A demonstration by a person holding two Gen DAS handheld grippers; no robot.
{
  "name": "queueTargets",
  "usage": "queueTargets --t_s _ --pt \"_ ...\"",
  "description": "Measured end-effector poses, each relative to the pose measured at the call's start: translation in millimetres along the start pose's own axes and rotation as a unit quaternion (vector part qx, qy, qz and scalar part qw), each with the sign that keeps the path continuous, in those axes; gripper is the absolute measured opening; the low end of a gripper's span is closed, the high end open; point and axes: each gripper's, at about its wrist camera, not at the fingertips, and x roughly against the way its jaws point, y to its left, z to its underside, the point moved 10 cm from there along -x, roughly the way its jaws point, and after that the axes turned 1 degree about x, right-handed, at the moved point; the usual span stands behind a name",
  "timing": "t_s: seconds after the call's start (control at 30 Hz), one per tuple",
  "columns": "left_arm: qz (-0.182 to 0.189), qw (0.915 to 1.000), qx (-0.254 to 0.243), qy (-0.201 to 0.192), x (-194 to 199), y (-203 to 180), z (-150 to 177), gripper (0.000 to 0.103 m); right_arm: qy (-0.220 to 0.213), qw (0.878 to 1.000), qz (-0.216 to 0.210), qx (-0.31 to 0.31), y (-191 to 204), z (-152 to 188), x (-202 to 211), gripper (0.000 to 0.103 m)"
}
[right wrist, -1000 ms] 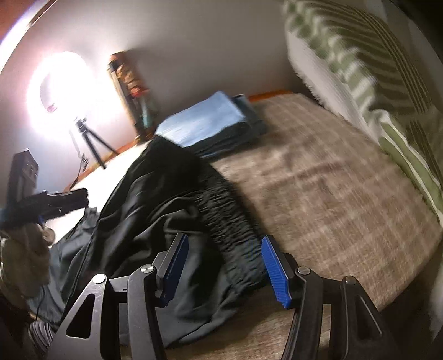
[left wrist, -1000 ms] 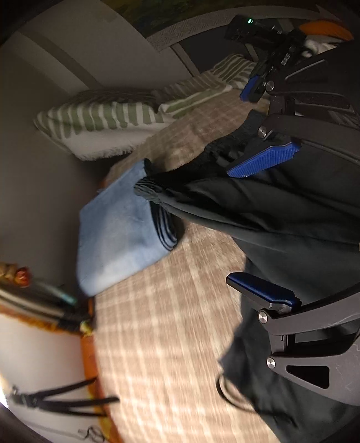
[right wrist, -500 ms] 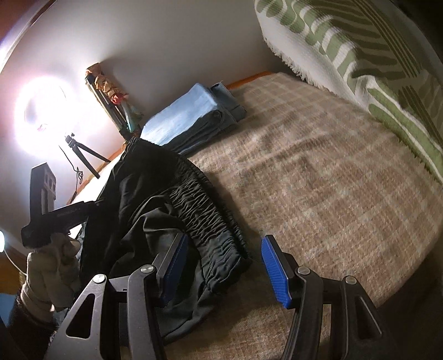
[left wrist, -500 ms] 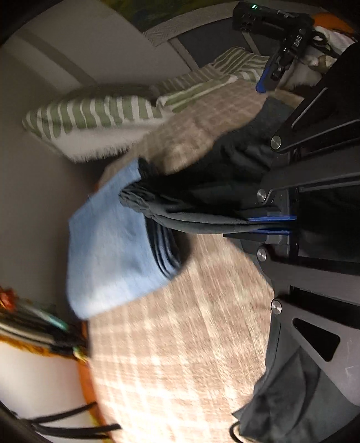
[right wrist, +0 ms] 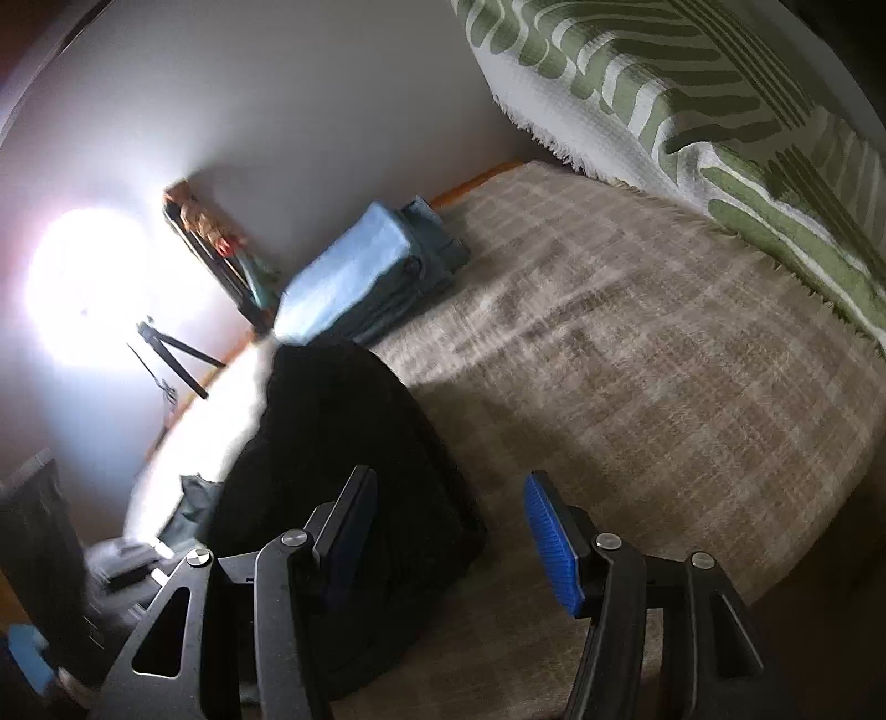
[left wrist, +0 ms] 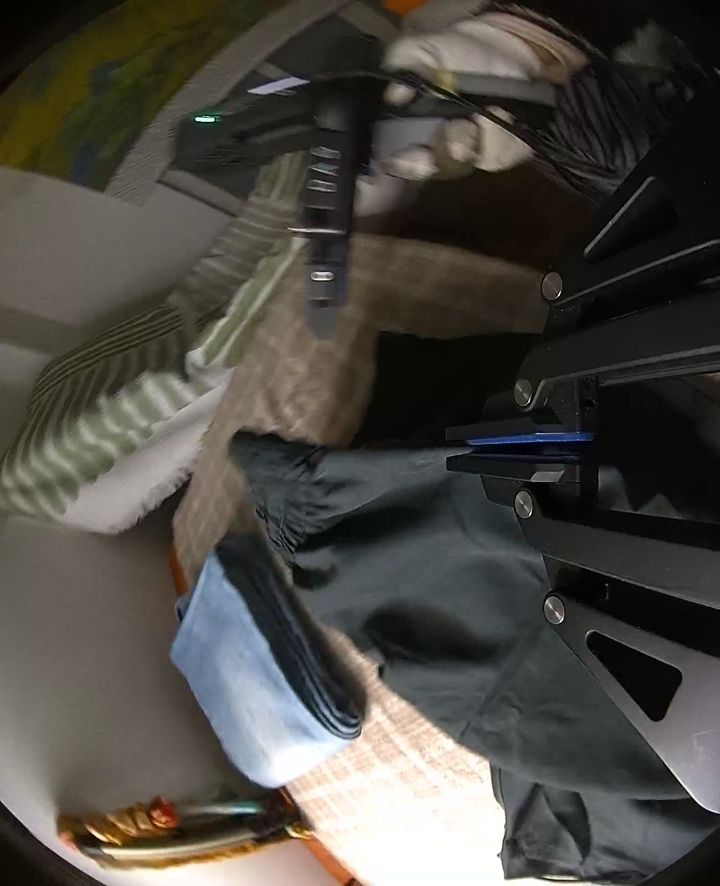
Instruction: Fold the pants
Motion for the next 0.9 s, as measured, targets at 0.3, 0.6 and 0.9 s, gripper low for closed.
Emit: queueTargets --t_s 0.3,0.6,0.9 --pt "-0.004 0.9997 0.023 0.011 -10.7 1.0 8.8 0.001 0.056 0.981 -0.173 -0.063 53.9 5.8 -34.8 0.063" --pt "-0.02 0.9986 0.041 0.027 -15.1 11.8 19.9 0.001 0.06 0.993 -0.087 -0.046 60.2 -17.1 -88.9 0.019" --pt "0.011 0.9988 0.047 -0.002 20.5 0.0 10.1 0.001 -0.009 0.984 -0.174 -0.038 68.6 -24.1 1.9 0.012"
